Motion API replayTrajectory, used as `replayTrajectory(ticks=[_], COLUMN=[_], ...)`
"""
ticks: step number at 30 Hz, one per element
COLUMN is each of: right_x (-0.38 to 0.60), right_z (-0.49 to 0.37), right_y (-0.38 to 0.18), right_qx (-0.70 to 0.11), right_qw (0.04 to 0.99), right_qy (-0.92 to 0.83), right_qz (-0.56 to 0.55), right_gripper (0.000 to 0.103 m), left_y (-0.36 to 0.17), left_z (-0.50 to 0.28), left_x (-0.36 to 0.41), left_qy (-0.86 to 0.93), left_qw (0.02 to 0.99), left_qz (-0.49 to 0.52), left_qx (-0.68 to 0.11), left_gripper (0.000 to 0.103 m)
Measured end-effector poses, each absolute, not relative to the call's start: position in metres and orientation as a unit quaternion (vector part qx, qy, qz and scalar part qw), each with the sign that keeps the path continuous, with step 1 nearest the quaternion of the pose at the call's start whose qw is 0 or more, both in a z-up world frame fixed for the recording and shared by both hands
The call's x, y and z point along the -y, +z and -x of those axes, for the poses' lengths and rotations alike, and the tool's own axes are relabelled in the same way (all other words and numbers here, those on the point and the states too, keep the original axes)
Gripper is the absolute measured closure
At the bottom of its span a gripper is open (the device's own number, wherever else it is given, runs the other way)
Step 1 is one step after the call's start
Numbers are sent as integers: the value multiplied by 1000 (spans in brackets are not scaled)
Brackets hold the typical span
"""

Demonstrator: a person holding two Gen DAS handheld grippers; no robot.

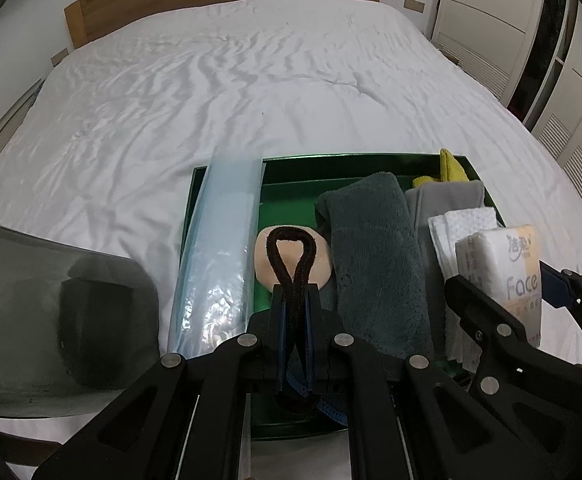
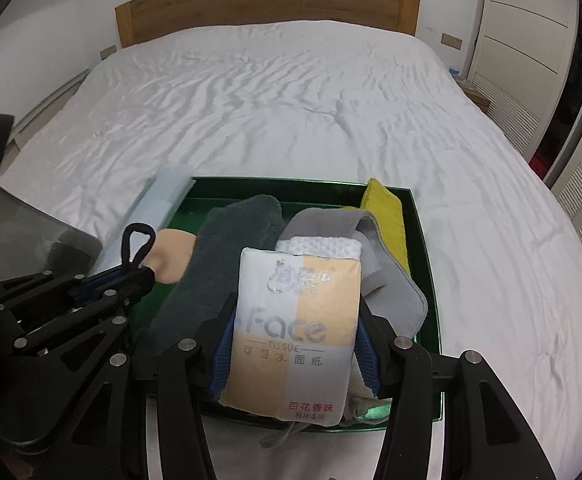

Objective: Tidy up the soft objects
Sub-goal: 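Carry the hair tie and tissue pack into the green tray with both tools, then lower the black hair tie onto the sponge with the left tool while the right lowers the Face tissue pack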

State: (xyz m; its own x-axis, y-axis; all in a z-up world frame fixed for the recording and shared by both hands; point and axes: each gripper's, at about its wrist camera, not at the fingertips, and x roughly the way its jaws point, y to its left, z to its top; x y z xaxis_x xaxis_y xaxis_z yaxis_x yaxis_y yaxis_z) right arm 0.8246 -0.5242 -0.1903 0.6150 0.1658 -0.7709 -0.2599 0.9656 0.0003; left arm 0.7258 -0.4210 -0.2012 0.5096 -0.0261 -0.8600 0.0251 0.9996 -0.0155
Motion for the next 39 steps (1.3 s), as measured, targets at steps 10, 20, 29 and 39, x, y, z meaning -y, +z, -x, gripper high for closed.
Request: replayTrajectory(ticks=[10,20,29,39], right_x=[518,520,524,524], right_z=[-836,-838,-839,-840], right_y=[-203,-204,-204,-205], right_qx=[-432,-433,-434,-435], right_qw=[892,891,891,891], right_qy=[118,117,115,112], right_qz=[65,65,64,65], right_gripper=[51,50,48,49], left_y=[-207,-207,-207,-208], left_z=[-727,-729,-731,-732], left_x=[420,418,418,419], left_qy=[-18,-23,-21,-22], left_qw=[868,869,870,869], left_qz=[1,6,4,3], left_qx=[-496,-495,-493,-494], left_gripper=[96,81,72,72])
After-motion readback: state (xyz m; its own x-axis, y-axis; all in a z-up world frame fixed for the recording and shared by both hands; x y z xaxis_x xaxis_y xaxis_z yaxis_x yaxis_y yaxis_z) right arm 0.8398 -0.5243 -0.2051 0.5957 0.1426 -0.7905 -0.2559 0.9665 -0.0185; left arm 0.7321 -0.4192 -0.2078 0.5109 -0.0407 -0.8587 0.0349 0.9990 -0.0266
